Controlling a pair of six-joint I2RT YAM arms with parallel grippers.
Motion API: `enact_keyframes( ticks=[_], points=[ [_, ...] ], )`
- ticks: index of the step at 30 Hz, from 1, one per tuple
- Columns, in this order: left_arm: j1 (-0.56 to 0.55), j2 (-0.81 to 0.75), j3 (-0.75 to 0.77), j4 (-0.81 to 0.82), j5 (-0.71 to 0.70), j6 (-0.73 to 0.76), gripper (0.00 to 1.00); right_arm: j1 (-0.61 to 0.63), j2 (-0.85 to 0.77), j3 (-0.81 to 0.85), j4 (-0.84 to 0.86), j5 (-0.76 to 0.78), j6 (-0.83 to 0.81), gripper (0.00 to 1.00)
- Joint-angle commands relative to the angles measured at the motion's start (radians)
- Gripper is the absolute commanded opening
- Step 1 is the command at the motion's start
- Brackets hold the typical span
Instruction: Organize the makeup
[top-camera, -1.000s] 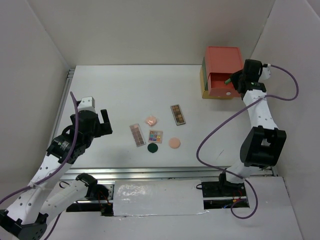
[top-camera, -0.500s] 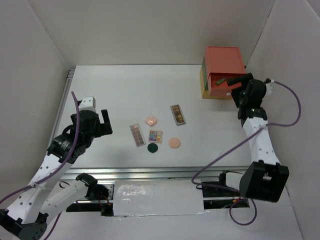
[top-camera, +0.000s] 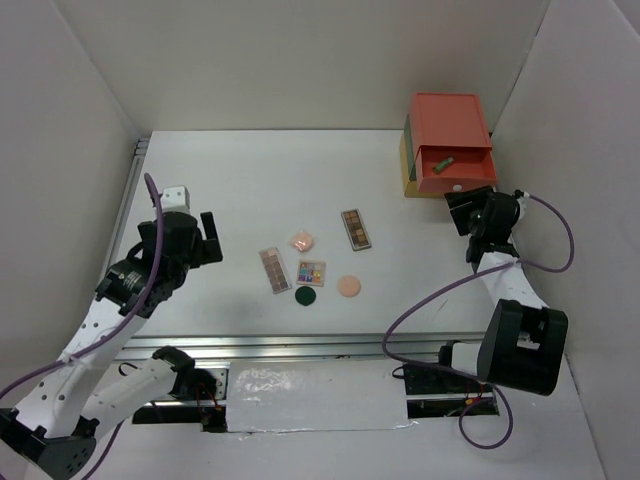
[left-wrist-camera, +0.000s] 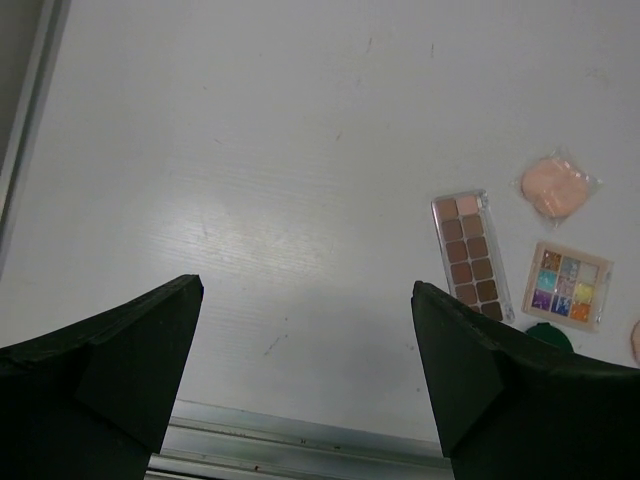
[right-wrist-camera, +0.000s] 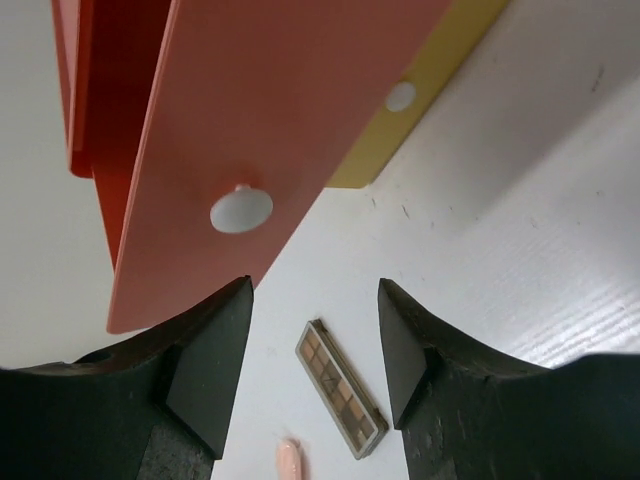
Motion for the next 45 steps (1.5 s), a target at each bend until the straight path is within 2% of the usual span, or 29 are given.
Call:
enact_keyframes(
  ticks=[1,8,15,24,39,44,45],
  points=[
    [0.002,-0.011,0.094,-0.003,-0.088,-0.015,0.99,-0.021,0.024,0.029,0.167,-0.088,-0.021,0.61],
    [0.007,-0.063,0.039,0.097,-0.003,-0.003,1.00,-0.030,0.122,0.129,0.181,-0.128,-0.054,0.60],
    [0.044,-0.060,-0.018,0.100,0.029,0.026,0.99,-0.031,0.185,0.190,0.185,-0.128,-0.051,0.60],
    [0.047,-0.043,-0.026,0.110,0.089,0.042,0.99,-0.030,0.300,0.307,0.161,-0.123,-0.068,0.60],
    [0.050,-0.011,-0.026,0.117,0.109,0.048,1.00,-0.039,0.478,0.496,0.153,-0.152,-0.115,0.61],
    [0.061,-0.008,-0.027,0.120,0.115,0.051,1.00,-0.044,0.473,0.448,0.199,-0.162,-0.091,0.61],
    [0.064,-0.007,-0.027,0.118,0.116,0.051,0.99,-0.044,0.455,0.400,0.252,-0.157,-0.084,0.61]
  ],
)
